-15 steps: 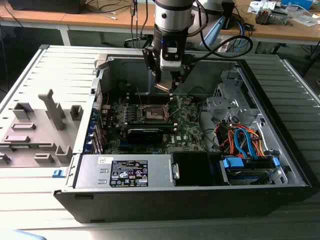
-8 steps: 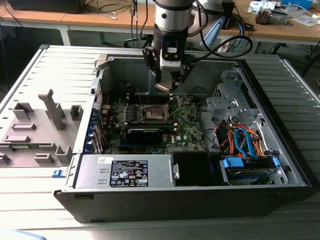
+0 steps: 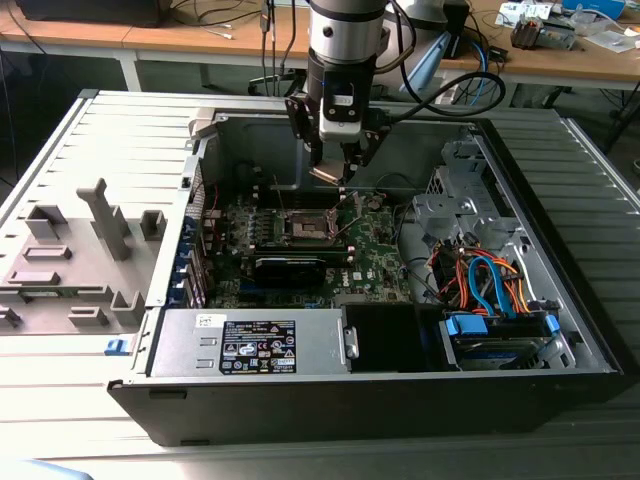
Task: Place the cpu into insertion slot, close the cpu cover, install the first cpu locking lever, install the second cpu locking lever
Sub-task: 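Place the cpu into insertion slot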
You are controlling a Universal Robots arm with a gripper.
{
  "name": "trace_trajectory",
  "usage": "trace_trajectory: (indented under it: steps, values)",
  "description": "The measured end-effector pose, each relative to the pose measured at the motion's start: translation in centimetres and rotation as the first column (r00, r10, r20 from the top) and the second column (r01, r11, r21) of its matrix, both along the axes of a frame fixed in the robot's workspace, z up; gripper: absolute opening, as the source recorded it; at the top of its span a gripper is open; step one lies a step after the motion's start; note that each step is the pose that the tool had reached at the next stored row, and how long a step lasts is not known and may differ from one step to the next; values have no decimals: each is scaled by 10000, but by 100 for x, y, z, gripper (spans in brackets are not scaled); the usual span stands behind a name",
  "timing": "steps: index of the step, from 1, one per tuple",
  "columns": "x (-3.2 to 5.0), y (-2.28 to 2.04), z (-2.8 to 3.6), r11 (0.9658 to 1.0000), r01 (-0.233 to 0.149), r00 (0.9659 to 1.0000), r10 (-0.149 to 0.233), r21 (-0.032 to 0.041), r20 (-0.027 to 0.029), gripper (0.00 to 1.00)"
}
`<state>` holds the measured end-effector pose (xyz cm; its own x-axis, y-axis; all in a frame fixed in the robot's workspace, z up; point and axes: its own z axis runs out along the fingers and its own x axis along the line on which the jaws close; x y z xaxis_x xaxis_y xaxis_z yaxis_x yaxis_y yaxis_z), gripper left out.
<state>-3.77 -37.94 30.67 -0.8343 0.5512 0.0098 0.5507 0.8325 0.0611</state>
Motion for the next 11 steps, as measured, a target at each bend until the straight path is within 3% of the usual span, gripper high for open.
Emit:
trace_trajectory:
  steps: [11]
  values:
    - [0,0,-3,9999,107,9999,-107,-13,0,55]
